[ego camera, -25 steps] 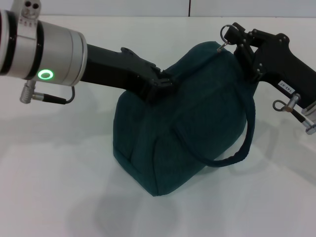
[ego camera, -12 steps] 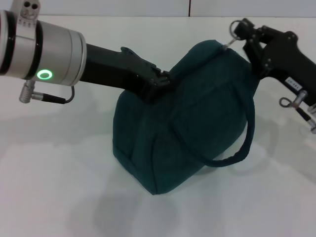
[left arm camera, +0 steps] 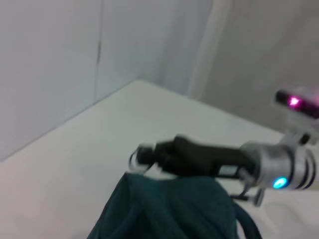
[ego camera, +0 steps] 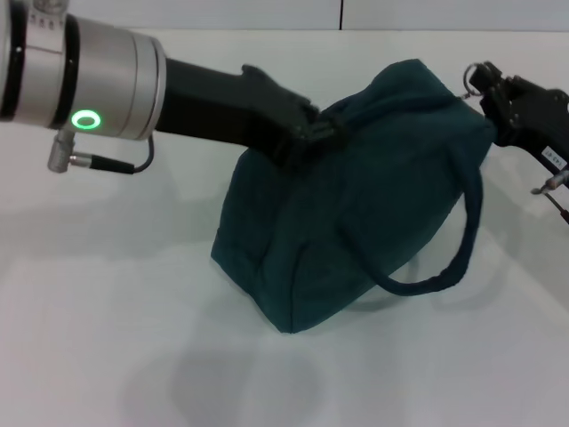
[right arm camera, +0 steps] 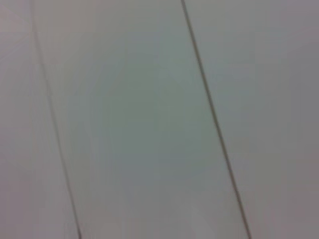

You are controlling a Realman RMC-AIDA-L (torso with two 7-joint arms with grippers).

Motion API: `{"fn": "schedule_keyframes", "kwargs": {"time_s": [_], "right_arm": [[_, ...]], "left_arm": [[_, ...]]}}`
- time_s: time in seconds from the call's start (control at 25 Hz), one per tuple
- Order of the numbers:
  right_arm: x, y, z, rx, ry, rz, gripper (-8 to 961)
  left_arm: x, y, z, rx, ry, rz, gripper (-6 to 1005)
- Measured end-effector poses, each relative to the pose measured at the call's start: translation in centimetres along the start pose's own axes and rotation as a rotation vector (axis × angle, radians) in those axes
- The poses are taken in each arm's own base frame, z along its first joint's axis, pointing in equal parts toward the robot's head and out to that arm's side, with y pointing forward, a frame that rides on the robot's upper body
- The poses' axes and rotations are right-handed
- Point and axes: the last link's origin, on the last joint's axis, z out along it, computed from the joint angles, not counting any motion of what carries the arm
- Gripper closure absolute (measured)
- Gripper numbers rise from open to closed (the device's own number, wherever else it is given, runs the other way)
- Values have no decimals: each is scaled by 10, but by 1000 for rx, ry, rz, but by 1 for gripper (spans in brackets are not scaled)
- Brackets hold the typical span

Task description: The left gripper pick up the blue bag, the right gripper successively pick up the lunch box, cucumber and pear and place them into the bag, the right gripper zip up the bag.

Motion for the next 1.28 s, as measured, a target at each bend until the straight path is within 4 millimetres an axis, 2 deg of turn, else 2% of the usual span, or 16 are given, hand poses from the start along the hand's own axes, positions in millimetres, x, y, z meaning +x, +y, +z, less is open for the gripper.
{"fn": "schedule_keyframes", "kwargs": {"time_s": [0.16, 0.36, 0.72, 1.0, 1.2, 1.28], "right_arm": [[7, -5, -1, 31, 43, 1, 823], [13, -5, 3, 47, 87, 2, 820], [9, -6, 3, 47, 72, 66, 813], [4, -7, -10, 47, 11, 91, 808], [2, -9, -24, 58, -27, 87, 605], [2, -10, -30, 64, -37, 87, 534]], "left_arm": [[5, 0, 1, -13, 17, 14, 955], [2, -3, 4, -21, 13, 0, 956], [-3, -10, 2, -16, 38, -6, 957], [-7, -15, -1, -28, 80, -51, 958], [-8, -22, -8, -56, 167, -81, 917], [-10, -25, -12, -57, 201, -74, 786]]}}
